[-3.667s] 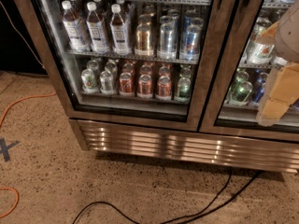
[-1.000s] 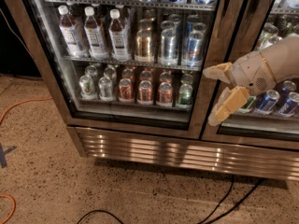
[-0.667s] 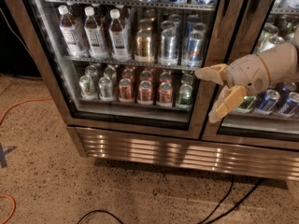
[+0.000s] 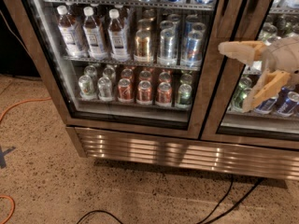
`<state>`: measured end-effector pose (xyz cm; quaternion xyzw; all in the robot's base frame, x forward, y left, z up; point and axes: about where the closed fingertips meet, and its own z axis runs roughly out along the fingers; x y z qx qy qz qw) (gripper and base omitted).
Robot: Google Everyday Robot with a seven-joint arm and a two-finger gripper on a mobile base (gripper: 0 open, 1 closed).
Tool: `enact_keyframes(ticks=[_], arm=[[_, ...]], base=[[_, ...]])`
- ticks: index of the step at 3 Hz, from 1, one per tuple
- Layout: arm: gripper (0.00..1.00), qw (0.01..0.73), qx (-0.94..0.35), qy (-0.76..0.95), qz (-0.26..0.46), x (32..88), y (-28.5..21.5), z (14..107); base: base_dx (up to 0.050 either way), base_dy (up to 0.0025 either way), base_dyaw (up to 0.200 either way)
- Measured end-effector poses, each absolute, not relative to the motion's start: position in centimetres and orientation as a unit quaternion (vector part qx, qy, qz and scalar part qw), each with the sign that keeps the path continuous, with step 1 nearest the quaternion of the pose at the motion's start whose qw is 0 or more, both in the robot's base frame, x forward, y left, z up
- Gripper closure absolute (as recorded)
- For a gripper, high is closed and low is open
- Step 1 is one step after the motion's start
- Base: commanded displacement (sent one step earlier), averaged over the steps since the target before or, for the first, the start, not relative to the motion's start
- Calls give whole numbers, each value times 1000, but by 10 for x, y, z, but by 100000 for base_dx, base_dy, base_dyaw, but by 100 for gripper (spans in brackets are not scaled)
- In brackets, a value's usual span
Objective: Open left fridge door
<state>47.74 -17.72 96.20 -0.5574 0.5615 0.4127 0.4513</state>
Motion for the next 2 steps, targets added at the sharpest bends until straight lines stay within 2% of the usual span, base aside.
enact_keyframes(ticks=[2], arm=[[0, 484, -508, 529, 477, 493, -170, 948]], base=[[0, 0, 0]])
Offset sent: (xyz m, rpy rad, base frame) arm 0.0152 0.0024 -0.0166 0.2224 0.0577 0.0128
